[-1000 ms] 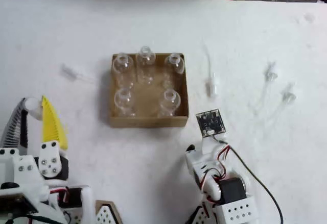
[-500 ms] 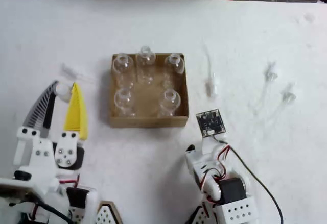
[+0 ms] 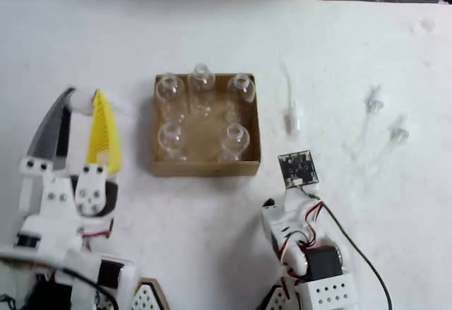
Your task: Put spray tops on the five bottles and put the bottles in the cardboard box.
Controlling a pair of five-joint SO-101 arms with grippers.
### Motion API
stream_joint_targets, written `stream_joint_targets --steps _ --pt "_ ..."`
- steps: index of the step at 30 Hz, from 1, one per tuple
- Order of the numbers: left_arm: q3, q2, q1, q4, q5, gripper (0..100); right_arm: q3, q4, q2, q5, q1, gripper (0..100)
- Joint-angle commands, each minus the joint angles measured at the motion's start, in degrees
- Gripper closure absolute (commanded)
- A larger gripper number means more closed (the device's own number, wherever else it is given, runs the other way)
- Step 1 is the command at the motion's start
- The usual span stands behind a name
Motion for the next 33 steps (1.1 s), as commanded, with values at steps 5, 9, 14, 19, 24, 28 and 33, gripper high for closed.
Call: stream_joint_targets --steps 5,9,14,19,24,28,33 --pt "-0.8 9.0 15.9 -2.4 -15.7 98 0.5 0.6 -0.3 0.6 0.6 83.6" --pt "0.4 11.6 18.2 -4.5 -19.3 98 0.5 0.6 -0.3 0.6 0.6 83.6" --pt "5.4 12.9 18.2 -11.8 -19.4 98 0.5 0.6 -0.3 0.6 0.6 83.6" --pt "8.5 12.7 18.2 -12.8 -19.4 98 0.5 0.6 -0.3 0.6 0.6 83.6" --pt "8.9 13.0 18.2 -12.8 -19.3 98 0.5 0.6 -0.3 0.6 0.6 83.6" --pt "10.9 12.7 18.2 -12.8 -19.3 98 0.5 0.6 -0.3 0.6 0.6 83.6" --pt "12.8 12.7 18.2 -13.0 -19.3 98 0.5 0.6 -0.3 0.6 0.6 83.6"
